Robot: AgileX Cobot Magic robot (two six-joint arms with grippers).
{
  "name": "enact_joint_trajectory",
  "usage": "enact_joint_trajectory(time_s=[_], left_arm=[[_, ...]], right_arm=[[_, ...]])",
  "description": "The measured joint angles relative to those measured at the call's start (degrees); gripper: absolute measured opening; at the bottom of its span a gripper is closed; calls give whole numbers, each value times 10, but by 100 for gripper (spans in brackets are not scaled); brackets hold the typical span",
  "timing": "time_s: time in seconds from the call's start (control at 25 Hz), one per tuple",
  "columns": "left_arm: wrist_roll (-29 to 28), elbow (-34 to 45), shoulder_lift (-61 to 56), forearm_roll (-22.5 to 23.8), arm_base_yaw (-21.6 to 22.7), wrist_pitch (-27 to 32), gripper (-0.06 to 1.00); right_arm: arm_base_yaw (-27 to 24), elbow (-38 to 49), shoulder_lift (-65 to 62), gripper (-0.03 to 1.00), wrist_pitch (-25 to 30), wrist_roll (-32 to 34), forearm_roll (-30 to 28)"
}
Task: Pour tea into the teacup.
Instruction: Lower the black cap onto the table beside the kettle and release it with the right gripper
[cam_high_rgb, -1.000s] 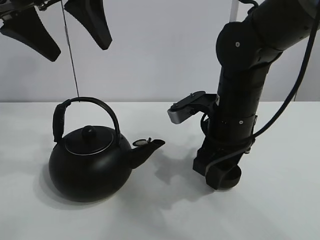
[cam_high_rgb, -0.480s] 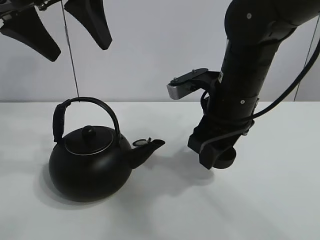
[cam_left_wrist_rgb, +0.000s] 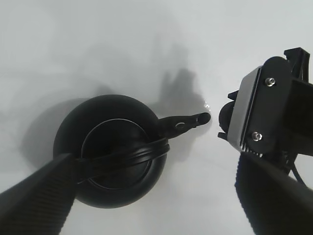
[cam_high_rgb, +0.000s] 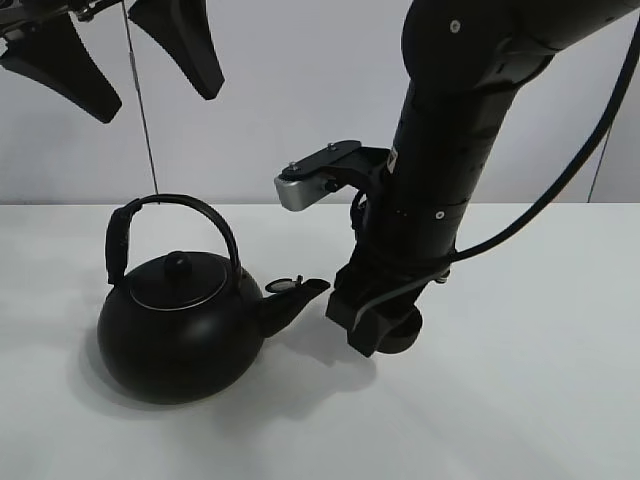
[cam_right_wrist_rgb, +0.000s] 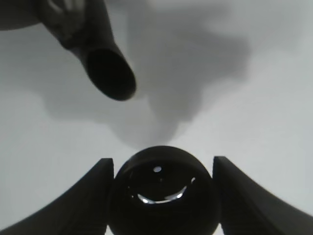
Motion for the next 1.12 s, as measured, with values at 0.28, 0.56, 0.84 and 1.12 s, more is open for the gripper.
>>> enact_joint_trajectory(time_s=[0.28,0.56,0.84,1.12], left_arm=[[0,0,0,0,0,0,63],[0,0,0,0,0,0,63],[0,0,0,0,0,0,63],[0,0,0,0,0,0,63]], right_arm=[[5,0,15,39,-19,-2,-2],[5,0,46,39,-27,-4,-4],[5,0,52,39,-43,-6,-4],[5,0,52,39,-48,-6,-7]])
